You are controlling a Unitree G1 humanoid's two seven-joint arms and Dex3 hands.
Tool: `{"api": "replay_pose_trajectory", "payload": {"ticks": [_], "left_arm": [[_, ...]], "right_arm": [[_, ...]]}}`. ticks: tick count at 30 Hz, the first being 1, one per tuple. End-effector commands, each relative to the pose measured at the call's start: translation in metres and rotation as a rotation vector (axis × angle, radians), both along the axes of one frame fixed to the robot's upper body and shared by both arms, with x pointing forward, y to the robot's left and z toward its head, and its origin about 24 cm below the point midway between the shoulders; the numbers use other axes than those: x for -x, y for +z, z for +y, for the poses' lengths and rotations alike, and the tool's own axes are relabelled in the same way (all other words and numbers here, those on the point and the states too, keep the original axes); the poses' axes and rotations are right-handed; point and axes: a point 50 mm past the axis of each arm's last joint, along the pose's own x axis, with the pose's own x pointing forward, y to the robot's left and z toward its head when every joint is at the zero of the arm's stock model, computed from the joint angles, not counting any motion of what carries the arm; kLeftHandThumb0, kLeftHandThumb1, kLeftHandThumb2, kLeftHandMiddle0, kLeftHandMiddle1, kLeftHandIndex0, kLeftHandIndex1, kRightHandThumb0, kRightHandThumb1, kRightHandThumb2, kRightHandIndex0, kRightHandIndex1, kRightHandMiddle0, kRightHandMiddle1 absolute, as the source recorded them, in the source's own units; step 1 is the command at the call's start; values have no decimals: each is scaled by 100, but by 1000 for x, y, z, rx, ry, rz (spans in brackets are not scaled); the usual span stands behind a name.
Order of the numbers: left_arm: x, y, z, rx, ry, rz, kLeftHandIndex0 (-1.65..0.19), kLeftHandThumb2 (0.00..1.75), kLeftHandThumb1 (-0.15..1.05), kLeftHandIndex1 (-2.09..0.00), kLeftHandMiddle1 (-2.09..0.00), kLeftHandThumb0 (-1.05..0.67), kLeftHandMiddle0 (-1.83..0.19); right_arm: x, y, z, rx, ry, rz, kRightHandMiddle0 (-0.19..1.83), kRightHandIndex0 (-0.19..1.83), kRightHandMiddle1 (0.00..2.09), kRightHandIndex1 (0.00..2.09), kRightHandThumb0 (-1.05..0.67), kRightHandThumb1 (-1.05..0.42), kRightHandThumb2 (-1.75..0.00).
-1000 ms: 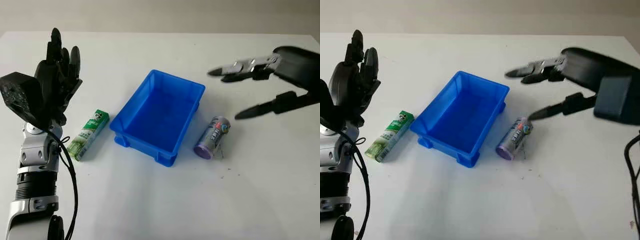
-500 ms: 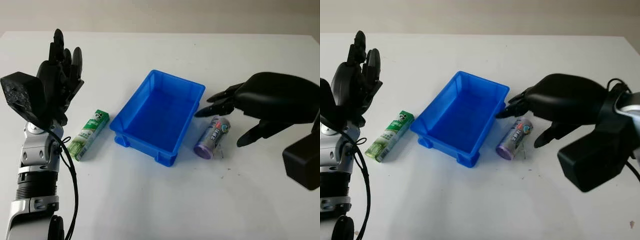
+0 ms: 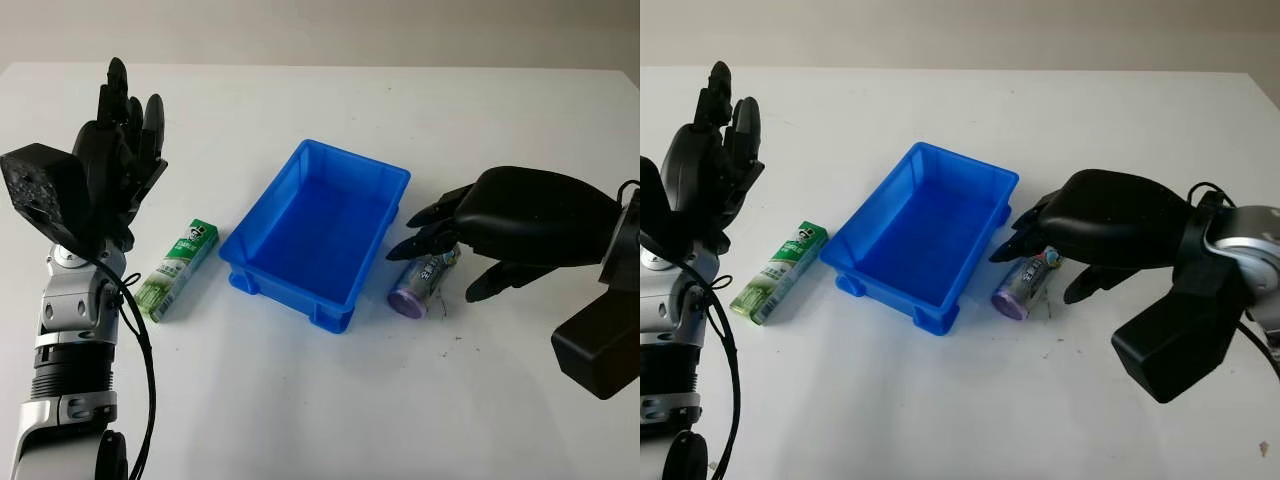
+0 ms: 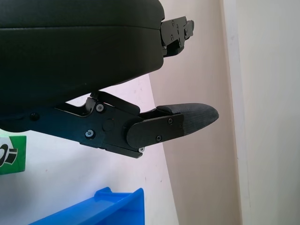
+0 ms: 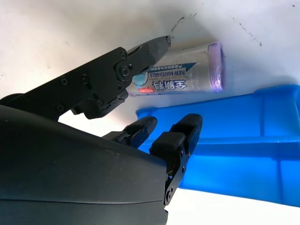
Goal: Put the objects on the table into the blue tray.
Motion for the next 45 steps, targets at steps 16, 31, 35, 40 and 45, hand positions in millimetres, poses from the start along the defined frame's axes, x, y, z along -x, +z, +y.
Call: {"api": "replay_pose_trajectory", "payload": {"ticks": [16, 31, 35, 40, 45], "left_arm": [[3, 6, 3, -29, 17, -17, 17, 59, 105, -6, -6, -65, 16], [3, 3, 4, -31, -5, 5, 18, 57, 105, -4, -4, -67, 18], [2, 3, 3, -29, -3, 9, 18, 55, 105, -5, -5, -67, 18], [2, 3, 3, -28, -9, 9, 19, 54, 105, -5, -5, -66, 19], [1, 3, 2, -31, -7, 15, 19, 55, 105, -5, -5, -66, 19]], "right_arm": [[-28, -61, 2, 4, 34, 57, 10, 17, 145, 126, -19, -97, -6], [-32, -49, 1, -172, 153, -161, 75, 107, 209, 209, -53, -105, -45], [-25, -30, 11, -332, 200, -148, 69, 99, 209, 209, -48, -105, -37], [-10, -5, 30, -480, 303, -137, 76, 99, 209, 209, -47, -105, -34], [1, 13, 46, -534, 386, -120, 84, 101, 209, 209, -49, -105, -31]]}}
